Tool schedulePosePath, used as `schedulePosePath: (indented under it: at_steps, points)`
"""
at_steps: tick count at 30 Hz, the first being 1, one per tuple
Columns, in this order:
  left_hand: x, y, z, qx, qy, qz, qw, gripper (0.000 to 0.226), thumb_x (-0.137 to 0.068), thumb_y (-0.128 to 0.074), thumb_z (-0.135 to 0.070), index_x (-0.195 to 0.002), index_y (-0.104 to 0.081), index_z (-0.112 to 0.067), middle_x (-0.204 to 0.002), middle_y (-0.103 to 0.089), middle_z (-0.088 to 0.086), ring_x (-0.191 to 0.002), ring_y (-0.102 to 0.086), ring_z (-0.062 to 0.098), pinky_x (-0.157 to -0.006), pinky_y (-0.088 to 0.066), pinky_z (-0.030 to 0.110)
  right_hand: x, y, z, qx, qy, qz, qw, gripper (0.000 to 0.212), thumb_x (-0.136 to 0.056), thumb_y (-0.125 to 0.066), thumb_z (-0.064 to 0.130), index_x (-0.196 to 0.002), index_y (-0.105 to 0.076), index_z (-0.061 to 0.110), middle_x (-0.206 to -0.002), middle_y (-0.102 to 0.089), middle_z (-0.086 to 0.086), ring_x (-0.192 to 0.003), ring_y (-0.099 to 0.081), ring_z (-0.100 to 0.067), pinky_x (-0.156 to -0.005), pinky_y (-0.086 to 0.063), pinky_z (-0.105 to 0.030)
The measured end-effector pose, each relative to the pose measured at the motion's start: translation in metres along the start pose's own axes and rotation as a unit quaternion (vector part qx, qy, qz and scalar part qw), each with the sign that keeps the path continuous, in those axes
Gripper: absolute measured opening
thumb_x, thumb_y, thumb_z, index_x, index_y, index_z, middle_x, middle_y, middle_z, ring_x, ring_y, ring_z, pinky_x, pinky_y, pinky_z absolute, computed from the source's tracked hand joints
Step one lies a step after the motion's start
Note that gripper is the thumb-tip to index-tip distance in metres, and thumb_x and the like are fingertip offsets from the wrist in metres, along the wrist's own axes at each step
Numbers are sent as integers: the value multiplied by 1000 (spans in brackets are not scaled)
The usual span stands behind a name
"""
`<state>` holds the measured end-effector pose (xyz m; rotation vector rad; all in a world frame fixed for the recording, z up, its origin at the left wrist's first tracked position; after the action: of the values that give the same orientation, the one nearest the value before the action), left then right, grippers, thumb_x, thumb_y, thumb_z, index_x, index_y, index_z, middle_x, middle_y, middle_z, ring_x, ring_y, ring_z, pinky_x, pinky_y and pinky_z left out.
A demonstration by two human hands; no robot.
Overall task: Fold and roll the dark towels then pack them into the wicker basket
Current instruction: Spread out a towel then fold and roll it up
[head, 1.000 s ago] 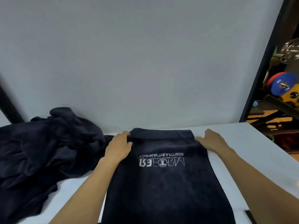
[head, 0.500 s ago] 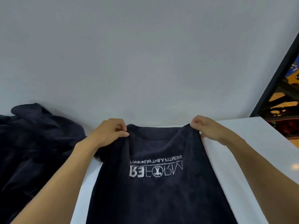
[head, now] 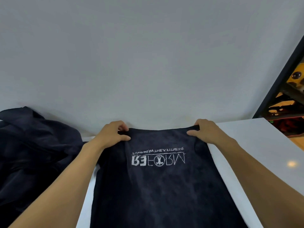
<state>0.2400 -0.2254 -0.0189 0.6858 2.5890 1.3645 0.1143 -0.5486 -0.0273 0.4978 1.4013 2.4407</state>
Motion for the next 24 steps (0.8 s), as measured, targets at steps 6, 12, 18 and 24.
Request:
schedulePosePath:
  at_steps: [6, 12, 18, 24]
  points:
    - [2, 6, -19, -31, -14, 21, 999, 9, -76, -77, -15, -81, -70, -16, -78, -65, 1, -76, -57, 20, -69, -43, 27, 7, 16, 7, -201, -25, 58, 978, 31, -86, -71, 20, -102, -62, -6, -91, -65, -13, -79, -60, -24, -71, -46, -31]
    - [24, 56, -59, 76, -36, -4, 996, 11, -85, -72, -18, -85, -64, -11, -82, -71, 5, -74, -64, 17, -72, -48, 25, 29, 72, 25, -317, 5, 37, 948, 28, -87, -67, 3, -115, -65, 6, -110, -69, -10, -97, -68, -22, -81, -55, -30]
    - [62, 165, -131, 71, -190, -180, 962, 4, -87, -70, -17, -91, -72, -18, -87, -74, 2, -87, -68, 23, -84, -52, 38, 73, 177, 76, -469, 138, -130, 863, 11, -89, -66, 6, -97, -72, 10, -93, -73, -5, -85, -68, -17, -78, -55, -30]
    - [105, 215, -179, -144, -201, -221, 943, 17, -82, -72, -11, -98, -70, -17, -91, -68, 2, -86, -61, 20, -74, -47, 29, 114, 240, 104, -499, 229, -224, 805, 13, -87, -67, 4, -91, -66, 17, -84, -68, 3, -72, -66, -7, -72, -53, -24]
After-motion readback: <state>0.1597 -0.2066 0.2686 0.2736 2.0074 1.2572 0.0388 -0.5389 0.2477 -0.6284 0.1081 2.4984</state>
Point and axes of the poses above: each hand's wrist, its own x-axis away from the middle knuckle, its own y-axis out of the back of the hand, z = x × y, the point moved 4 cm from there along -x, towards the middle knuckle
